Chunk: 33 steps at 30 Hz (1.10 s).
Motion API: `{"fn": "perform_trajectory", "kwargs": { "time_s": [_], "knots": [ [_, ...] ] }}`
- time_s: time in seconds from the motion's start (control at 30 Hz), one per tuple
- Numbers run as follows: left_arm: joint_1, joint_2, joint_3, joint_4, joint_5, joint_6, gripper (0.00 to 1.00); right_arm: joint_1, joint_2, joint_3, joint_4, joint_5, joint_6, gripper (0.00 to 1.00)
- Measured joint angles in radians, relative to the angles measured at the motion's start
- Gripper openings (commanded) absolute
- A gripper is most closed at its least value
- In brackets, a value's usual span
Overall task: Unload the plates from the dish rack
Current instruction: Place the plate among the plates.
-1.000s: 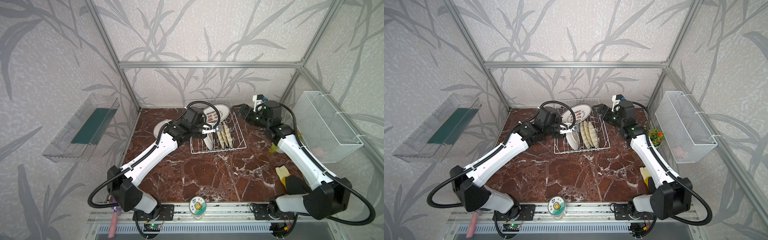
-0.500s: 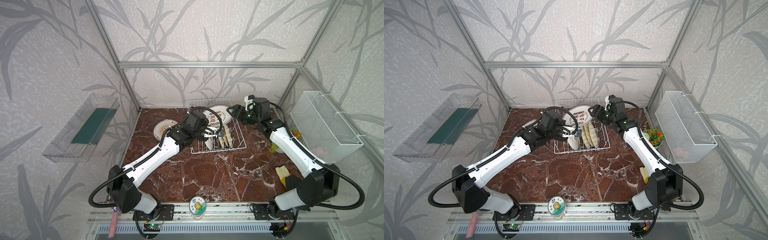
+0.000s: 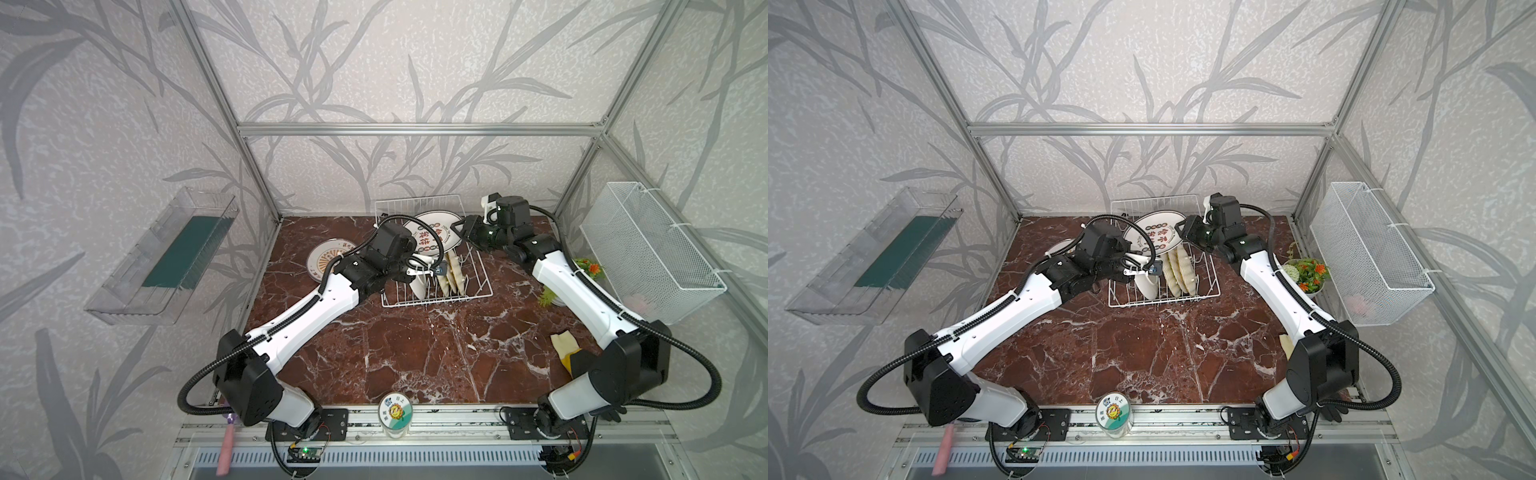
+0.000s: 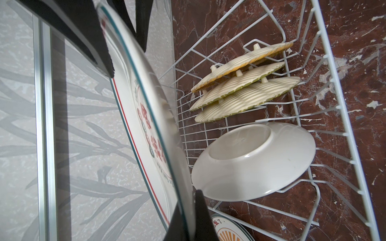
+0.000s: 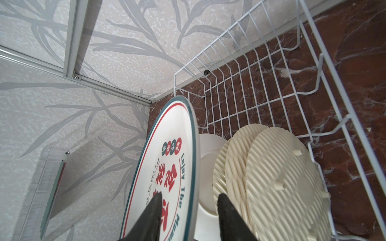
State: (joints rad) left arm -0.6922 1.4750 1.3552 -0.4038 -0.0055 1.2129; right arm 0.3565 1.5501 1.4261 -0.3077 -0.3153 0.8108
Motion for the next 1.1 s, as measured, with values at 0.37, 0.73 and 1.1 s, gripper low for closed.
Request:
{"fn": "perform_trajectory", "kwargs": {
  "time_s": [0.37, 0.73, 1.1],
  "knots": [
    [0.000, 0.000, -0.010, -0.006, -0.001, 0.016, 0.00, 0.006, 0.034, 0.017, -0.014, -0.011, 0.004, 0.24],
    [-0.010, 0.000, -0.032, 0.016, -0.026, 0.060, 0.13, -0.001, 0.060, 0.019, -0.032, -0.008, 0.087, 0.03],
    [-0.004, 0.000, -0.035, 0.061, -0.036, 0.001, 0.99, 0.005, 0.057, -0.037, 0.075, -0.026, 0.115, 0.00]
  ]
}}
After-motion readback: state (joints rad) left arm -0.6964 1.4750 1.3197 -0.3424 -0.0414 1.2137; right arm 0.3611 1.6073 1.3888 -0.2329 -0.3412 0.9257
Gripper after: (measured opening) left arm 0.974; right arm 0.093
